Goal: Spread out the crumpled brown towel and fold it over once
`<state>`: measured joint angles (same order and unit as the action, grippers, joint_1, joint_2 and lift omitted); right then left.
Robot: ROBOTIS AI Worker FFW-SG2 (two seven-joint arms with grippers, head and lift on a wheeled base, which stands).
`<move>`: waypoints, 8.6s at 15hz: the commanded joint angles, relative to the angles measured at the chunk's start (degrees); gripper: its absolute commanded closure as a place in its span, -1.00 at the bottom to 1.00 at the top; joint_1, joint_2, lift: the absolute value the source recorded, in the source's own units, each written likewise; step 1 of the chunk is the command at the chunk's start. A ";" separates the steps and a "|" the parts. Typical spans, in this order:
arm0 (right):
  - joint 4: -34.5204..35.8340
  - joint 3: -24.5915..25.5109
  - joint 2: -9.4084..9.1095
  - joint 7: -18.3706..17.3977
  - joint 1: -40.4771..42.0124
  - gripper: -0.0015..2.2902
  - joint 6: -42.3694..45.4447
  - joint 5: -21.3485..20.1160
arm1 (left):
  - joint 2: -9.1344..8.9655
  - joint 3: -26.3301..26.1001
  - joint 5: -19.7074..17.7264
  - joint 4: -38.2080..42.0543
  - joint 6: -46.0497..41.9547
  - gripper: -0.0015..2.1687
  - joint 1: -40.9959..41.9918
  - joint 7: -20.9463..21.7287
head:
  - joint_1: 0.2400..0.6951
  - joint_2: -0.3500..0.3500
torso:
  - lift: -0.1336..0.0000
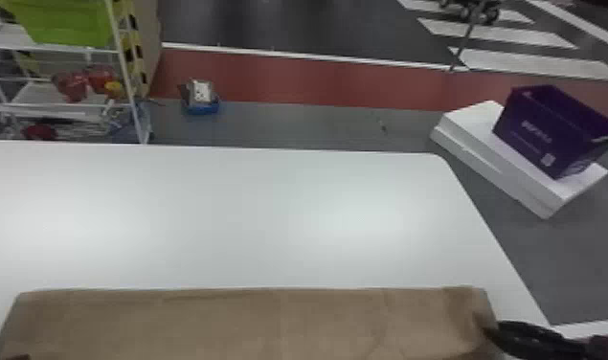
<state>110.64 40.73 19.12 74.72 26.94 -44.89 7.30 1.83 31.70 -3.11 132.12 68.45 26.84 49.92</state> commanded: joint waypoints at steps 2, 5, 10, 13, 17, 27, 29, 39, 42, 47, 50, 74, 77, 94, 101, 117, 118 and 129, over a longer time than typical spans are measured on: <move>0.01 1.72 1.63 3.41 -1.10 0.27 -8.33 5.71 | -0.08 -0.59 0.39 -0.28 0.06 0.74 -0.47 -0.26 | 1.00 -0.51 | -0.84; -0.16 3.22 2.42 3.60 -1.72 0.27 -16.06 9.49 | 0.10 -0.50 0.56 -0.81 0.06 0.74 -0.56 -0.09 | 1.00 -0.48 | -0.84; -2.36 7.88 5.32 3.60 -1.81 0.27 -29.95 17.57 | 0.28 -0.85 0.74 -1.60 0.06 0.74 -1.52 -0.09 | 1.00 -0.54 | -0.84; -5.44 7.88 6.55 3.60 -1.90 0.27 -31.36 17.92 | 0.28 -1.38 1.53 -2.48 0.06 0.74 -1.96 -0.09 | 1.00 -0.57 | -0.84; -15.98 8.14 10.33 3.60 -5.15 0.27 -32.59 21.26 | 0.45 -1.82 2.15 -3.00 0.06 0.74 -2.40 -0.09 | 1.00 -0.69 | -0.84; -24.60 2.60 14.63 3.60 -10.68 0.27 -29.07 17.84 | 0.10 -2.78 3.46 -3.71 0.06 0.74 -3.46 -0.97 | 1.00 -0.89 | -0.84; -22.22 2.69 14.11 3.60 -10.42 0.27 -34.17 21.53 | 0.19 -2.78 3.73 -4.50 0.06 0.74 -4.07 -1.05 | 1.00 -0.84 | -0.84; -18.09 4.10 10.41 3.60 -6.73 -1.00 -22.74 8.34 | 0.10 -2.70 1.79 -5.38 -1.69 0.72 -5.48 -3.43 | 1.00 -0.78 | -0.84; -15.28 5.94 10.59 1.83 -7.96 -0.96 -20.63 3.25 | -0.16 -1.20 -0.14 -1.69 -4.68 0.72 -3.90 -5.01 | 1.00 -0.84 | -0.84; -12.73 9.02 8.04 1.48 -11.83 -0.56 -20.46 7.64 | -0.69 -0.67 -7.17 3.59 -1.87 0.72 -1.70 -1.58 | 1.00 -0.91 | -0.84; -11.50 6.12 6.99 0.42 -12.44 -0.49 -19.40 5.18 | -0.69 -3.84 -6.91 3.94 1.65 0.72 -1.35 0.44 | 1.00 -1.00 | -0.84; -15.37 8.84 5.84 1.30 -12.97 -0.49 -12.02 9.84 | -0.08 -27.39 12.43 -7.22 -17.52 0.74 -4.69 -15.56 | 1.00 -1.00 | -0.84; -15.37 8.49 5.76 1.21 -13.23 -0.49 -12.20 9.93 | 0.10 -26.60 13.13 -8.19 -17.69 0.74 -4.78 -16.35 | 1.00 -1.00 | -0.84; -14.49 7.70 5.67 1.21 -14.29 -0.49 -14.31 10.28 | 0.10 -13.59 9.79 -12.32 -20.85 0.74 -5.39 -14.33 | 1.00 -0.85 | -0.84; -5.79 4.54 2.33 2.45 -9.54 -0.49 -14.31 7.73 | -0.43 -10.43 1.97 -5.38 -18.39 0.74 -2.84 -11.25 | 1.00 -0.71 | -0.84; 0.89 -9.53 -1.19 2.62 -4.36 -0.09 -4.11 -3.79 | -0.25 -10.78 1.79 -5.73 -12.77 0.74 -3.63 -10.63 | 1.00 -0.33 | -0.84; 1.33 -9.53 -1.01 3.32 -4.18 0.09 -4.46 -3.87 | -0.16 -11.04 2.06 -5.73 -12.77 0.74 -3.63 -10.81 | 1.00 -0.31 | -0.84; 0.89 -1.26 2.33 3.60 -6.38 0.24 -26.26 10.80 | -0.25 -11.75 3.20 -5.47 -12.59 0.74 -2.75 -10.37 | 1.00 -0.41 | -0.84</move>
<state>111.91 38.92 21.30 78.05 20.79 -69.03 16.68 1.59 19.96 0.06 126.58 55.86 23.89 39.51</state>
